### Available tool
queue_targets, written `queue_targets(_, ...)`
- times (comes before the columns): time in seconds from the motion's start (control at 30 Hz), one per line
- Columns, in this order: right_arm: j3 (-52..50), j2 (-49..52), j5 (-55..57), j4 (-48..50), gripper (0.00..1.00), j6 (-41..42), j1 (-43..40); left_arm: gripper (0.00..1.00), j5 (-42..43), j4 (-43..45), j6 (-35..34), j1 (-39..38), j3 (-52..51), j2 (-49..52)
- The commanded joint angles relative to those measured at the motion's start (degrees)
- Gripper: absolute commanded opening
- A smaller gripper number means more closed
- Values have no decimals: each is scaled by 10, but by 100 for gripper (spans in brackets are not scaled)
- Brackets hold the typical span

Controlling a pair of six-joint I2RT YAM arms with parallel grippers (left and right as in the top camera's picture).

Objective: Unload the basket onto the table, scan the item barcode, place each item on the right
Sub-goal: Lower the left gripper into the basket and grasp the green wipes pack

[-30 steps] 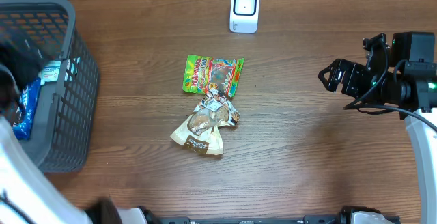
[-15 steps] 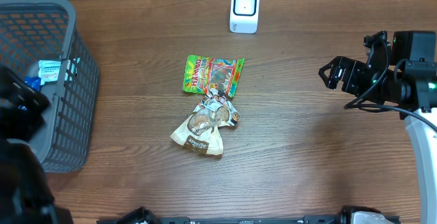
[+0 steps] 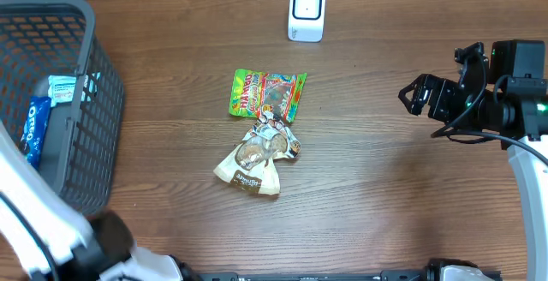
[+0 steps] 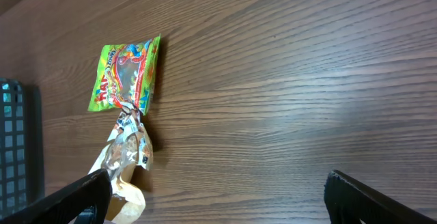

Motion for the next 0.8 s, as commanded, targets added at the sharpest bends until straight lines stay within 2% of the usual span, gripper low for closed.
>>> queue_targets(0.0, 15, -1, -5, 3, 100, -2, 3, 100, 68, -39, -38, 31, 18, 98)
queue_targets(0.17, 15, -1, -5, 3, 100, -2, 3, 100, 143, -72, -48, 52, 17, 211)
queue_targets(0.4, 15, -1, -5, 5, 100, -2, 3, 100, 154, -70, -36, 40, 17, 319)
queue_targets(0.77, 15, -1, -6, 7, 100, 0, 3, 100, 149, 9, -38, 5, 7, 351)
